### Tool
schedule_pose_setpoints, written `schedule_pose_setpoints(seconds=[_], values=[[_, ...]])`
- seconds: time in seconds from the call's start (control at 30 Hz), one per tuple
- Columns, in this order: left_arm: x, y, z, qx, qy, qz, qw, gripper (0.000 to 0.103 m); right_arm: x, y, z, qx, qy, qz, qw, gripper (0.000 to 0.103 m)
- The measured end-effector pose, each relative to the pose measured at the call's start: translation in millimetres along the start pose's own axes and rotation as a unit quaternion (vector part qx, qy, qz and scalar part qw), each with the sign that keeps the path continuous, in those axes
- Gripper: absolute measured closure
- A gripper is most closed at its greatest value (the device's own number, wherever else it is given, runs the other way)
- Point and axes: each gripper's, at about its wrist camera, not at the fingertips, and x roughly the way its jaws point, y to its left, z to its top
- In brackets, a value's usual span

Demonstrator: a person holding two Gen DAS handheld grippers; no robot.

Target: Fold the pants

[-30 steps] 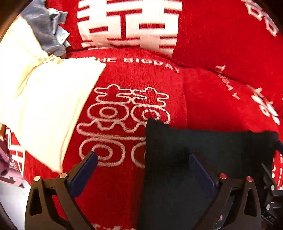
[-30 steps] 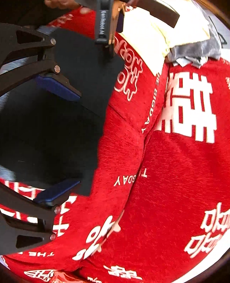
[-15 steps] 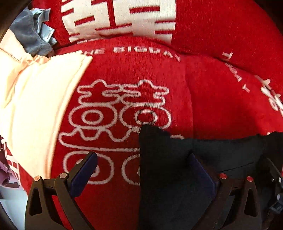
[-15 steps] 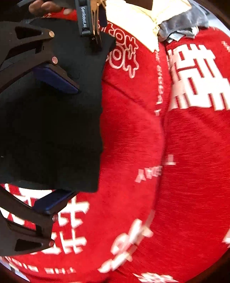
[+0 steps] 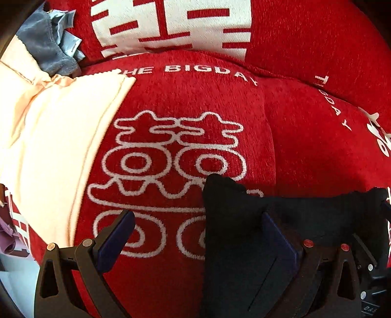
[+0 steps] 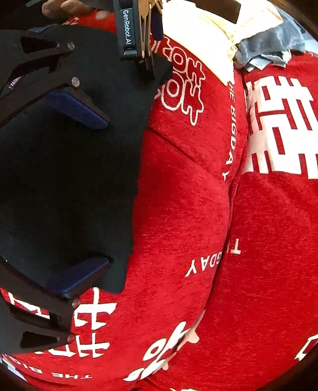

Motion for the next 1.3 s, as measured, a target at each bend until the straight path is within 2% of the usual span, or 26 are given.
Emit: schedule_pose_setpoints(seconds=[0.1, 0.2, 0.27, 0.33, 0.43, 0.57, 0.63, 0.7, 0.77, 0.83, 1.07, 1.3], values=[[8, -5, 3, 0.0, 0.003, -0.004, 1.0, 0.0, 3, 3, -1, -0.014, -0.005, -0.01, 1.0, 0.0], [9, -9, 8, 0.005, 0.006, 0.002, 1.0, 0.0, 7, 0, 3, -0.006, 0.0, 0.0, 1.0, 0.0], [-1, -9, 10, 0.008, 0.003, 0.003, 1.0, 0.0, 3, 3, 7, -0.01, 0.011, -0.007, 1.0, 0.0], [-16, -5, 8, 0.004, -0.014, -0.008, 0.9999, 0.0, -16, 6, 10, -0.004, -0.005, -0.028, 1.0, 0.0], [-34, 1, 5, -0.007, -0.033, -0.02, 0.9992, 0.0, -34, 10, 11, 0.017, -0.031, -0.008, 0.999, 0.0], [-43, -1, -5, 0.001, -0.041, -0.025, 0.9989, 0.0, -23, 24, 8, -0.003, -0.016, -0.022, 1.0, 0.0], [-36, -4, -12, 0.01, -0.023, -0.015, 0.9996, 0.0, -7, 29, 0, -0.023, 0.008, -0.047, 0.999, 0.0], [-21, -7, -21, 0.022, 0.005, 0.001, 0.9997, 0.0, -9, 30, -7, -0.026, -0.007, -0.055, 0.998, 0.0], [-22, -3, -32, 0.01, -0.002, -0.01, 0.9999, 0.0, -16, 28, -15, -0.017, -0.002, -0.05, 0.999, 0.0], [-25, 1, -40, 0.002, 0.007, -0.025, 0.9997, 0.0, -25, 28, -26, -0.02, -0.002, -0.05, 0.999, 0.0], [-40, 9, -80, 0.021, 0.0, -0.042, 0.9989, 0.0, -59, 25, -81, -0.02, -0.019, -0.041, 0.999, 0.0], [-50, 22, -117, 0.007, 0.009, -0.058, 0.9983, 0.0, -67, 32, -117, -0.058, -0.023, -0.071, 0.996, 0.0]])
